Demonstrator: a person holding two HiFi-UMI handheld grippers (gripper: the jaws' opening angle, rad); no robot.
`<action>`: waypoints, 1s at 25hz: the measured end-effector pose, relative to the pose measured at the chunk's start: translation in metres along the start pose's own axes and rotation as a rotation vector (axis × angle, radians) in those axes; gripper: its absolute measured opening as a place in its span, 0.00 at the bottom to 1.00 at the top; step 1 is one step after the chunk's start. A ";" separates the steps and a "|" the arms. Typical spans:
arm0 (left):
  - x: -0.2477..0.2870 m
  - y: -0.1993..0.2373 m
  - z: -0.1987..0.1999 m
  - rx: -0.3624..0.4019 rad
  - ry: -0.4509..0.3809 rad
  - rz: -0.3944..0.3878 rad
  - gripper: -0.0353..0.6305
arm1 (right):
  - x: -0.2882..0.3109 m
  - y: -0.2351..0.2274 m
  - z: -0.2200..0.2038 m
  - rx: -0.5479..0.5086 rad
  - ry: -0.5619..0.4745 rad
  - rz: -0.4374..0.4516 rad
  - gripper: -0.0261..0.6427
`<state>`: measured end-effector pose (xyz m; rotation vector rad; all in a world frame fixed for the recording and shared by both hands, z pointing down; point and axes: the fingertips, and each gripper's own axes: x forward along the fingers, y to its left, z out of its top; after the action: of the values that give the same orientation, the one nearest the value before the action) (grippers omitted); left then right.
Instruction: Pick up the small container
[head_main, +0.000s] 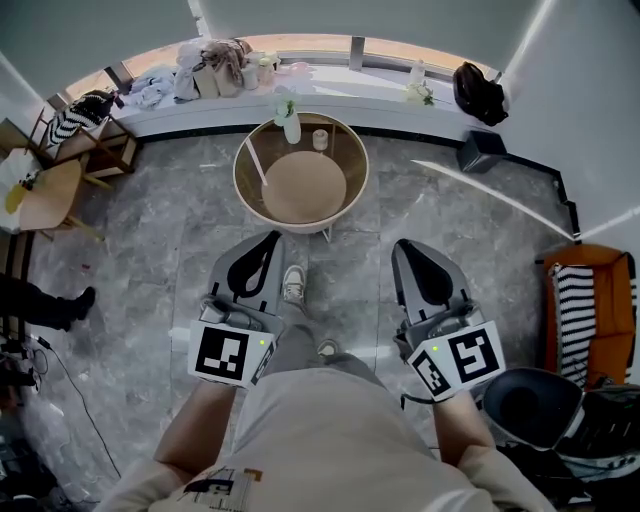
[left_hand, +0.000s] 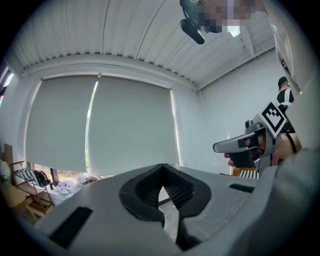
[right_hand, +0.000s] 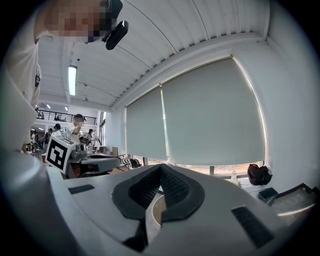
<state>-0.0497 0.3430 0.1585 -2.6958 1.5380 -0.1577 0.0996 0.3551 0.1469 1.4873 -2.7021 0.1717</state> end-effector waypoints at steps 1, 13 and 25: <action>0.000 0.001 -0.001 0.001 -0.002 0.001 0.06 | 0.002 0.000 -0.002 -0.001 0.000 0.002 0.05; 0.037 0.030 -0.022 0.005 0.007 0.004 0.06 | 0.044 -0.020 -0.016 -0.004 0.014 -0.004 0.05; 0.111 0.094 -0.028 -0.010 0.026 -0.026 0.06 | 0.138 -0.058 -0.005 0.012 0.033 -0.036 0.05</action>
<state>-0.0773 0.2000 0.1868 -2.7326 1.5155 -0.1880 0.0745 0.2095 0.1696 1.5211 -2.6510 0.2089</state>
